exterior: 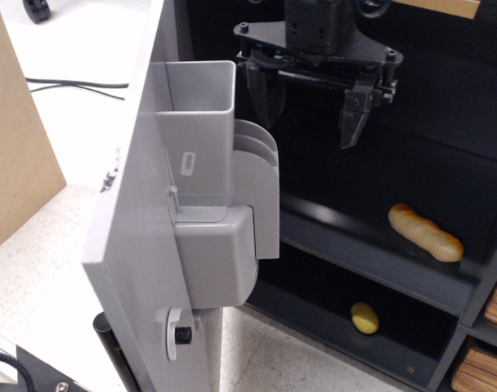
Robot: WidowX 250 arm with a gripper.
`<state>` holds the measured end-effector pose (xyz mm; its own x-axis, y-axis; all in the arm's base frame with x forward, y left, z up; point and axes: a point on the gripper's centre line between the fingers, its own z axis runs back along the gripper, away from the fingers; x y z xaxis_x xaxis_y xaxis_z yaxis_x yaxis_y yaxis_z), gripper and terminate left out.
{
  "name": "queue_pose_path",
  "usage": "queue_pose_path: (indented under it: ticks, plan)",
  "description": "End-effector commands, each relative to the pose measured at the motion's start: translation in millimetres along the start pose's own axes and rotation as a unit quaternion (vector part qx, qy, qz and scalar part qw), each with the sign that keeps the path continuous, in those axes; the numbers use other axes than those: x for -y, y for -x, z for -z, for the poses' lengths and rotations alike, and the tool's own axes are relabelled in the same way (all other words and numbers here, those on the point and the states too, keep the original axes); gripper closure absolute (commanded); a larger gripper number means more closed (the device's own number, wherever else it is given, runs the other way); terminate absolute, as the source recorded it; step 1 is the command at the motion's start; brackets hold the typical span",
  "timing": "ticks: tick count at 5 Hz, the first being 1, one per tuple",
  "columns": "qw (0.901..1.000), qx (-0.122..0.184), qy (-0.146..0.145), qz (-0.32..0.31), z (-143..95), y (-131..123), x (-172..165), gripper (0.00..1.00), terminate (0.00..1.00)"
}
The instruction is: Close fridge
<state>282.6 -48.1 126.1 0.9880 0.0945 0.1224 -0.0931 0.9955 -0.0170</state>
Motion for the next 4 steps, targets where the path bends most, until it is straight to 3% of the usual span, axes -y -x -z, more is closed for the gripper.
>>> queue_pose_path:
  ticks: [1,3,4]
  plan:
    - [1.0000,0.000,0.000,0.000,0.0,0.0,0.0,0.00,0.00]
    - [0.9986,0.013,0.043,0.026,-43.5,25.0,5.9,0.00,0.00]
    - [0.9985,0.016,0.049,0.020,-66.5,36.9,-7.3,0.00,0.00]
